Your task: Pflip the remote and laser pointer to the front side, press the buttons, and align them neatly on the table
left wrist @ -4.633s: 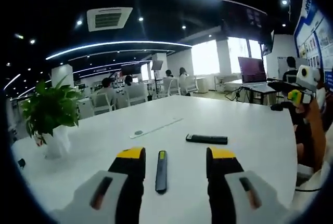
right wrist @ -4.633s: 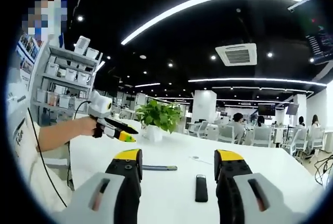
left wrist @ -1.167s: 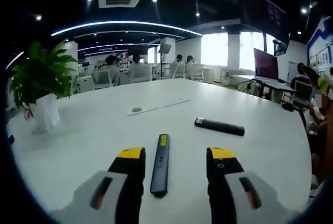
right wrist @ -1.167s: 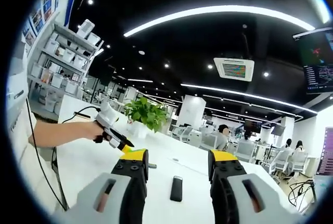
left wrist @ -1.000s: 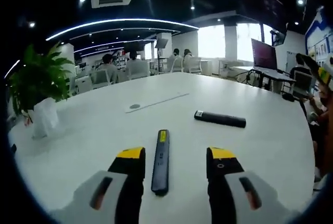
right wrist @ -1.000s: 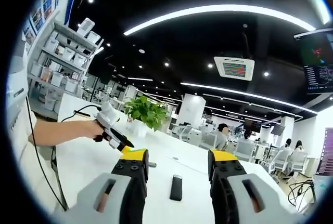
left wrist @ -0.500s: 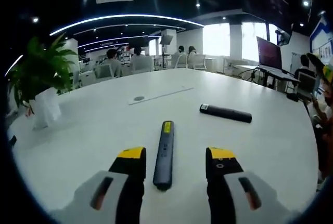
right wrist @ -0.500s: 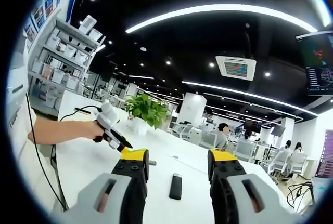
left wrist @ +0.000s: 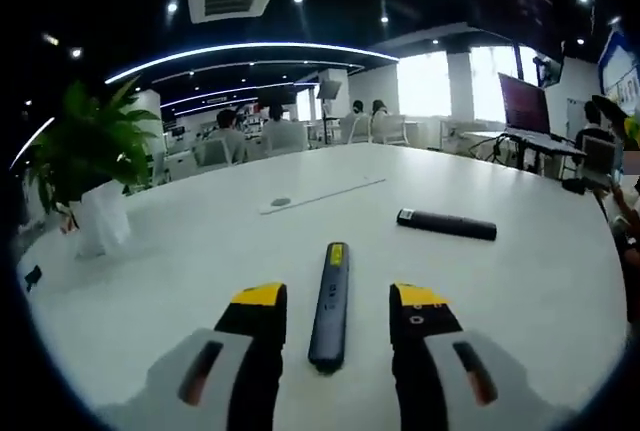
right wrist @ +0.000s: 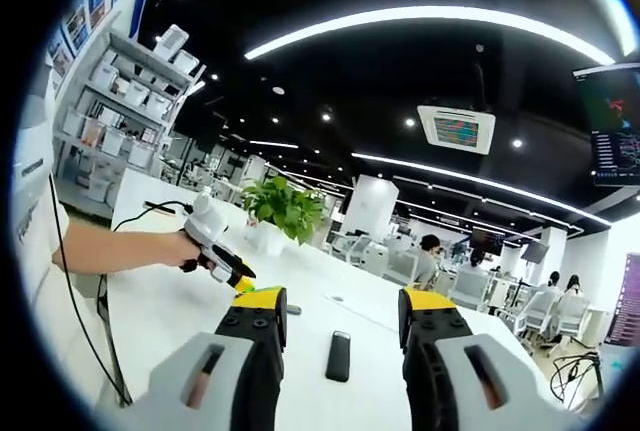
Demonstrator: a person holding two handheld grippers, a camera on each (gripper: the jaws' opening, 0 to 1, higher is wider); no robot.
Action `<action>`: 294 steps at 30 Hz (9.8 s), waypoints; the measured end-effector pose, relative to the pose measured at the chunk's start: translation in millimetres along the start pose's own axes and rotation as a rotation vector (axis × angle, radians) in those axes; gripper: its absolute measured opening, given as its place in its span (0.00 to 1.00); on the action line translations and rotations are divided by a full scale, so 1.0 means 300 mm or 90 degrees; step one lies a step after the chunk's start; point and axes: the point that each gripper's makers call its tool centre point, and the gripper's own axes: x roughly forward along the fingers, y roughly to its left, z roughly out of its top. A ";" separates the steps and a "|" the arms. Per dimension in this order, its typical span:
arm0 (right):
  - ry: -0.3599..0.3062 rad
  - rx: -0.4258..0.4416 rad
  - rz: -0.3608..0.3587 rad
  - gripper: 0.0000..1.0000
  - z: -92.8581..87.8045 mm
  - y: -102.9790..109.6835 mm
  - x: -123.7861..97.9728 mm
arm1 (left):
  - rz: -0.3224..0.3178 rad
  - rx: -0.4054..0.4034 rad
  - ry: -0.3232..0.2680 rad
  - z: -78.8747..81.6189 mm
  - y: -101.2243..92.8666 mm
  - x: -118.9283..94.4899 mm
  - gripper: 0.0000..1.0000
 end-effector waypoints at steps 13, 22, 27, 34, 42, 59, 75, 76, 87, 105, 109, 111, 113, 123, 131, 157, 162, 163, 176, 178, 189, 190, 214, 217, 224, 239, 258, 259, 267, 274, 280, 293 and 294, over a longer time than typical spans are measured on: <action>0.004 -0.008 0.000 0.47 -0.003 0.002 0.000 | -0.019 0.003 0.032 -0.037 -0.017 0.037 0.43; 0.005 -0.011 -0.004 0.47 -0.004 -0.001 -0.002 | -0.024 0.010 0.043 -0.053 -0.012 0.052 0.43; 0.004 -0.010 -0.005 0.47 -0.003 -0.003 -0.003 | -0.022 0.010 0.065 -0.076 0.004 0.061 0.44; 0.009 -0.010 -0.003 0.47 -0.009 0.000 0.001 | -0.017 0.006 0.066 -0.081 0.011 0.055 0.44; 0.010 -0.001 -0.011 0.47 -0.012 -0.009 0.003 | -0.021 -0.015 0.076 -0.094 0.012 0.070 0.47; 0.007 0.027 -0.016 0.41 -0.013 -0.024 -0.006 | 0.005 -0.020 0.100 -0.147 0.039 0.052 0.42; 0.007 0.023 -0.014 0.40 -0.008 -0.010 0.001 | -0.027 -0.025 0.069 -0.155 0.004 -0.013 0.37; 0.008 0.022 -0.013 0.40 -0.008 -0.007 0.001 | -0.033 -0.021 0.062 -0.154 -0.005 -0.014 0.35; 0.006 0.013 -0.004 0.40 0.004 0.014 0.001 | -0.033 -0.024 0.041 -0.160 -0.042 -0.021 0.23; 0.010 0.012 -0.013 0.40 -0.006 0.002 0.001 | -0.033 -0.013 0.046 -0.166 -0.008 0.018 0.21; 0.000 -0.005 0.007 0.41 0.007 0.027 0.003 | -0.025 -0.018 0.048 -0.167 -0.002 0.025 0.20; -0.005 -0.014 0.011 0.43 0.015 0.034 0.002 | -0.023 -0.019 0.049 -0.169 0.002 0.026 0.20; -0.004 -0.019 0.012 0.44 0.016 0.034 0.003 | -0.024 -0.018 0.048 -0.170 0.007 0.027 0.20; 0.013 -0.023 0.002 0.42 -0.006 0.019 -0.001 | -0.022 -0.023 0.044 -0.169 -0.008 0.016 0.20; 0.015 -0.029 0.011 0.41 -0.008 0.031 0.003 | -0.024 -0.019 0.044 -0.171 -0.013 0.009 0.20; 0.017 -0.028 0.009 0.40 -0.007 0.029 0.001 | -0.044 0.003 0.027 -0.172 -0.069 -0.032 0.20; 0.017 -0.029 0.008 0.40 -0.007 0.030 0.003 | -0.053 -0.008 0.028 -0.169 -0.070 -0.024 0.20; 0.016 -0.029 0.008 0.40 -0.006 0.030 0.003 | -0.054 -0.004 0.027 -0.168 -0.069 -0.022 0.20; 0.015 -0.031 0.003 0.40 -0.004 0.026 0.001 | -0.047 0.029 0.030 -0.165 -0.054 -0.009 0.20; 0.015 -0.031 0.003 0.40 -0.004 0.026 0.001 | -0.054 0.024 0.030 -0.166 -0.054 -0.007 0.20; 0.013 -0.033 -0.006 0.40 -0.001 0.017 -0.005 | -0.079 0.006 0.044 -0.170 -0.051 0.006 0.20; 0.012 -0.033 -0.008 0.40 0.000 0.013 -0.007 | -0.081 0.004 0.049 -0.167 -0.046 0.008 0.20; 0.017 -0.035 -0.002 0.40 -0.003 0.015 -0.008 | -0.122 0.086 0.036 -0.178 -0.056 -0.038 0.20; 0.019 -0.027 -0.001 0.40 -0.007 0.018 -0.006 | -0.135 0.049 0.049 -0.186 -0.059 -0.050 0.20; 0.023 -0.032 0.022 0.40 -0.011 0.065 0.022 | -0.134 0.021 0.039 -0.196 -0.067 -0.063 0.20; 0.043 -0.099 0.090 0.44 0.024 0.181 0.120 | -0.135 0.028 0.044 -0.204 -0.088 -0.094 0.20; -0.038 -0.053 0.061 0.46 0.184 0.060 0.087 | -0.192 0.067 0.066 -0.209 -0.065 -0.105 0.20; -0.031 -0.069 0.062 0.46 0.193 0.062 0.090 | -0.191 0.069 0.057 -0.208 -0.065 -0.103 0.20; -0.009 -0.091 0.065 0.42 0.293 0.056 0.114 | -0.187 0.059 0.026 -0.200 -0.055 -0.096 0.20; -0.052 -0.139 0.094 0.44 0.375 0.091 0.118 | -0.182 0.052 0.039 -0.200 -0.073 -0.104 0.20; -0.048 -0.121 0.109 0.42 0.335 0.106 0.125 | -0.187 0.067 0.032 -0.203 -0.074 -0.111 0.20; -0.066 -0.005 0.115 0.42 0.204 0.082 0.177 | -0.180 0.095 0.022 -0.204 -0.086 -0.122 0.20; -0.058 -0.014 0.122 0.42 0.197 0.092 0.184 | -0.180 0.098 0.022 -0.205 -0.085 -0.125 0.20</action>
